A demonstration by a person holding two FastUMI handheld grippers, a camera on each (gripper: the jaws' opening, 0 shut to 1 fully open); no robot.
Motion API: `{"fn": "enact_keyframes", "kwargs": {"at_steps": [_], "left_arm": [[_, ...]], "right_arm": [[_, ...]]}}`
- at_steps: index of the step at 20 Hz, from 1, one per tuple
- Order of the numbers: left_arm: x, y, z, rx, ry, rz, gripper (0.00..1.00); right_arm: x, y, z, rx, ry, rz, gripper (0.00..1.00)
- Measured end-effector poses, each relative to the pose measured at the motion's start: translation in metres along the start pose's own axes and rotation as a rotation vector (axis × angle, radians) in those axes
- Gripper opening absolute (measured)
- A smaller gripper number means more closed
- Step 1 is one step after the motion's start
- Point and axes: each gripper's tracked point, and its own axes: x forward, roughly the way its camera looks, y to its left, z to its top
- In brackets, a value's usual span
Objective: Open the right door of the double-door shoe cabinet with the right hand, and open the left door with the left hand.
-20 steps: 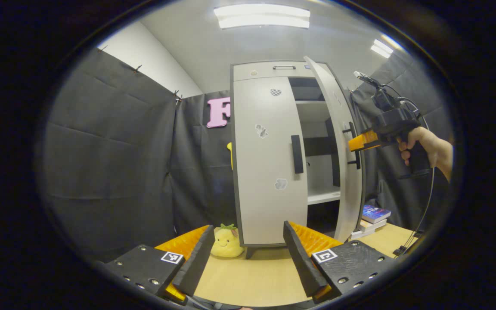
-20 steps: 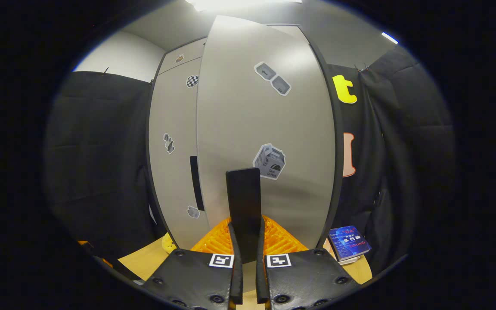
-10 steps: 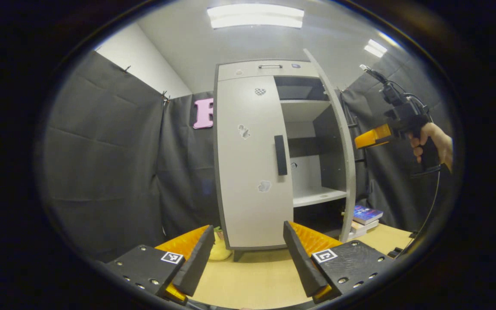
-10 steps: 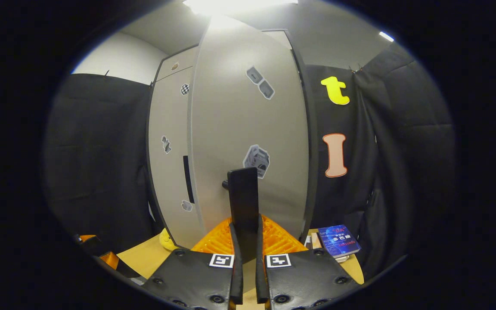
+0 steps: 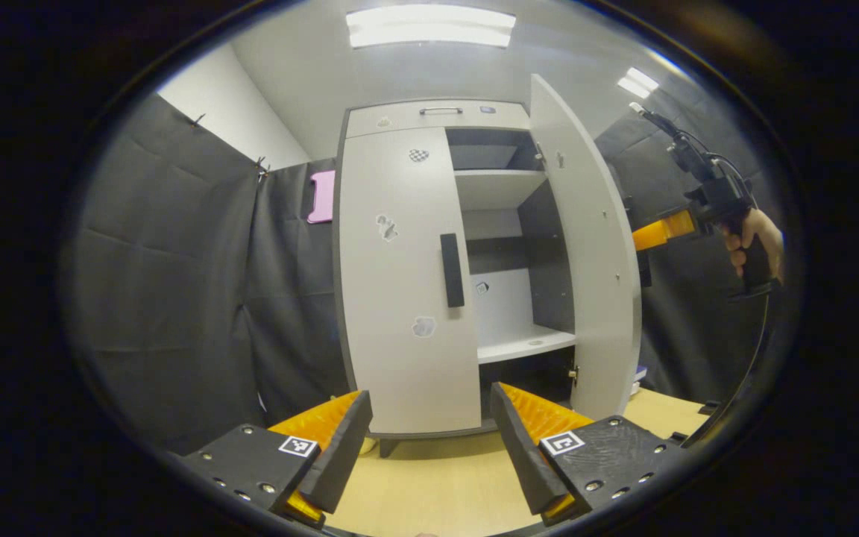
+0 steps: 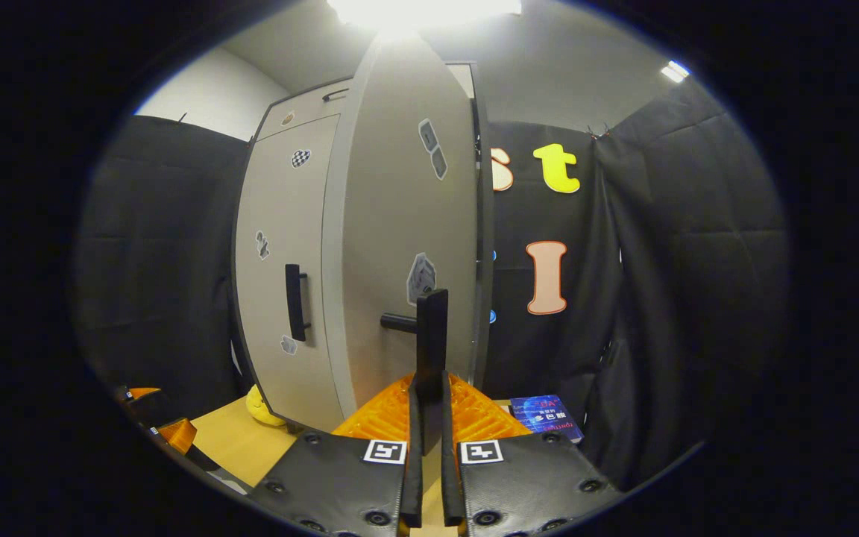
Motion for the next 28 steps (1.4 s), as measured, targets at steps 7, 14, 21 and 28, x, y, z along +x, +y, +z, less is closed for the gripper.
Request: {"fn": "enact_keyframes", "kwargs": {"at_steps": [7,14,21,28], "left_arm": [[0.001,-0.012,-0.002,0.000,0.004,-0.013,0.92],[0.005,-0.013,0.001,-0.012,0.015,-0.009,0.92],[0.034,-0.006,0.024,-0.068,-0.007,-0.013,0.92],[0.087,0.001,0.069,-0.071,-0.089,-0.039,0.92]], "right_arm": [[-0.007,-0.026,0.000,0.005,-0.010,-0.028,0.12],[-0.014,-0.057,0.000,0.010,-0.018,-0.091,0.12],[-0.048,-0.052,-0.003,-0.021,-0.045,-0.138,0.08],[-0.105,-0.038,-0.015,0.006,-0.073,-0.147,0.18]]}}
